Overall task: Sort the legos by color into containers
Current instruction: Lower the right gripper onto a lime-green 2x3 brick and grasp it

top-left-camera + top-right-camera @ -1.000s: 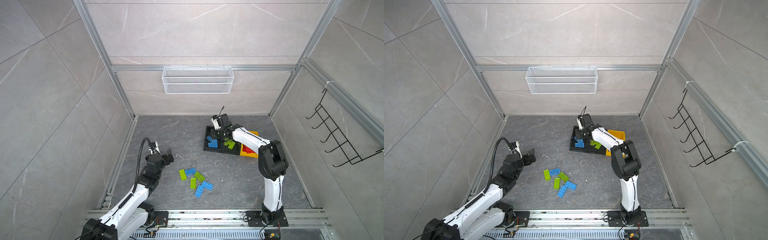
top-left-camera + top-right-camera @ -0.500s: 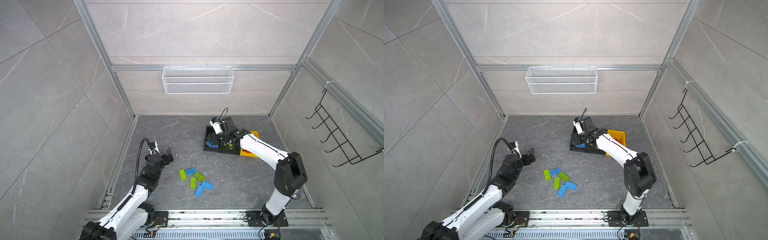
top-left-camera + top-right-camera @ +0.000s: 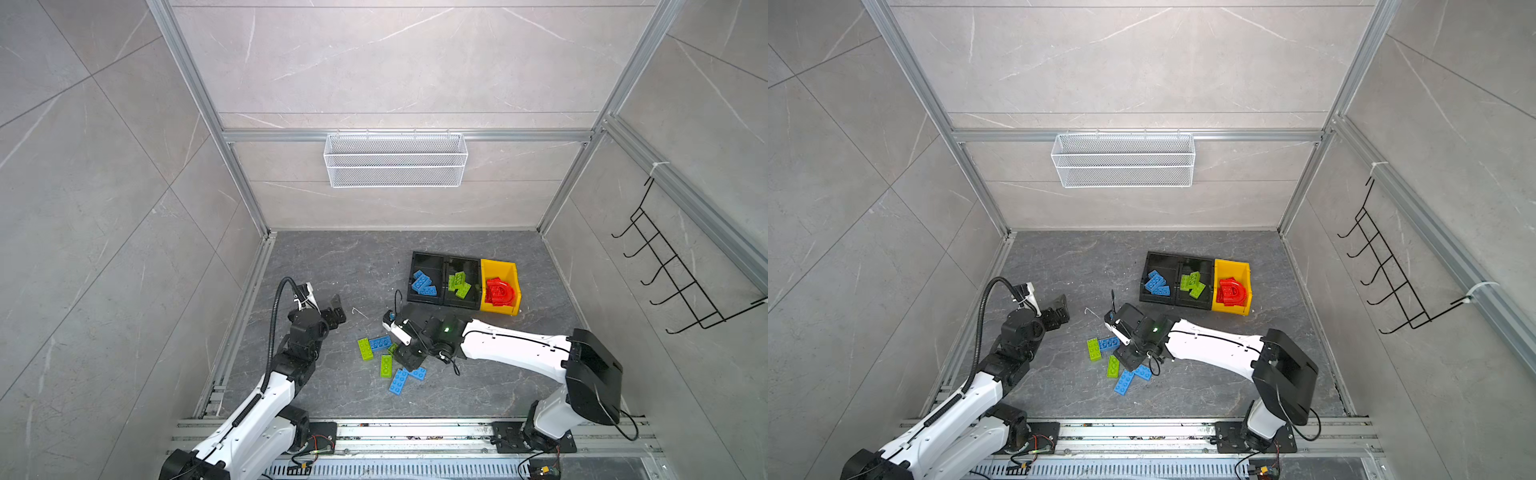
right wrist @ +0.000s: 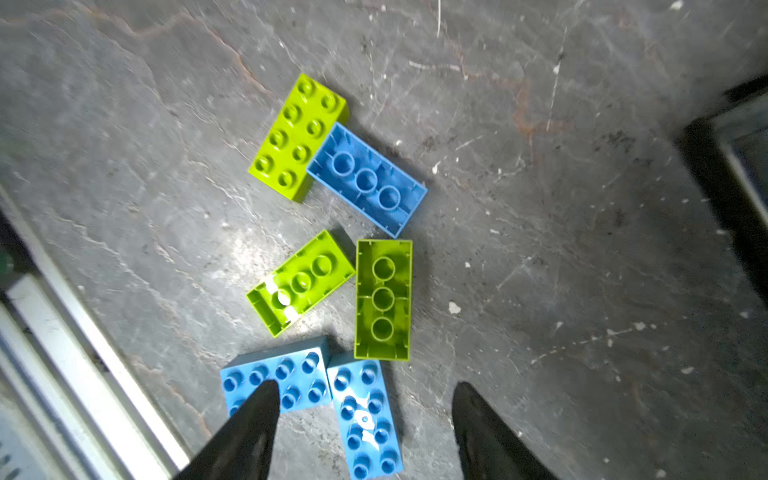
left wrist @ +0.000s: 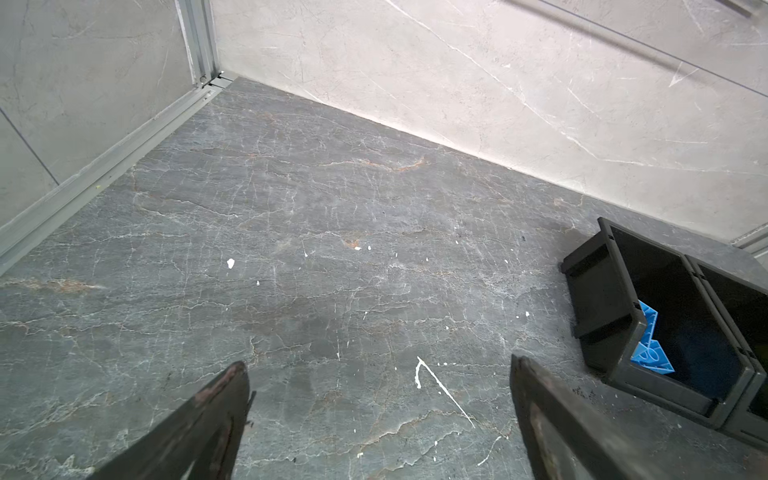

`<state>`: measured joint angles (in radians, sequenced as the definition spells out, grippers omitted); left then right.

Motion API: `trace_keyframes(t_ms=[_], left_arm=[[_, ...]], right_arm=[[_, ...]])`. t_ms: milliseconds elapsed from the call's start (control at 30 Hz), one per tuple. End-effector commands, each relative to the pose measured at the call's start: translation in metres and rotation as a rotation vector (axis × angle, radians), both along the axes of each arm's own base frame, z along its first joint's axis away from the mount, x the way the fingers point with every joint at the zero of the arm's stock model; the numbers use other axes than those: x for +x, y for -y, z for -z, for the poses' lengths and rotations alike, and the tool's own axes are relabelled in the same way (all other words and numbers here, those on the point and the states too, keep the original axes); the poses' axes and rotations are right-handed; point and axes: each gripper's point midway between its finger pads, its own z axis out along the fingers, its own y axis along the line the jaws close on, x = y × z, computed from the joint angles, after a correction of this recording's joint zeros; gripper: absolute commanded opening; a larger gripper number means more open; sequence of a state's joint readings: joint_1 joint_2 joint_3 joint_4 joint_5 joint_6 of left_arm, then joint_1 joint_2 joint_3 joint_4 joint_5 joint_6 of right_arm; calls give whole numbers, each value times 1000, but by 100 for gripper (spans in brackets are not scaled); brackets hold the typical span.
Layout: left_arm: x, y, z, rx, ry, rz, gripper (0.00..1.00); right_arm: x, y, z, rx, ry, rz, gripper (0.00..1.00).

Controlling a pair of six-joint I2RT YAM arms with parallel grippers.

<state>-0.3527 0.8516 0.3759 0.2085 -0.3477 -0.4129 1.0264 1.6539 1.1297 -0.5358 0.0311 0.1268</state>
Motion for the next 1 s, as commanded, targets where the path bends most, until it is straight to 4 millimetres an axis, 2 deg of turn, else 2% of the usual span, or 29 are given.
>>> trace_keyframes(t_ms=[0, 167, 300, 467, 700, 967], left_arm=[[2, -3, -8, -20, 31, -21, 99], [1, -7, -7, -13, 32, -39, 99], [2, -2, -8, -29, 32, -17, 99], [2, -7, -6, -12, 26, -40, 99], [2, -7, -6, -12, 28, -38, 99], [2, -6, -6, -13, 26, -34, 99]], right_arm=[[8, 7, 12, -75, 15, 20, 68], [11, -1, 26, -94, -6, 14, 68], [14, -8, 37, -97, -16, 6, 67], [19, -12, 48, -106, -19, 17, 61], [27, -13, 50, -74, -11, 41, 47], [32, -11, 41, -41, -2, 57, 35]])
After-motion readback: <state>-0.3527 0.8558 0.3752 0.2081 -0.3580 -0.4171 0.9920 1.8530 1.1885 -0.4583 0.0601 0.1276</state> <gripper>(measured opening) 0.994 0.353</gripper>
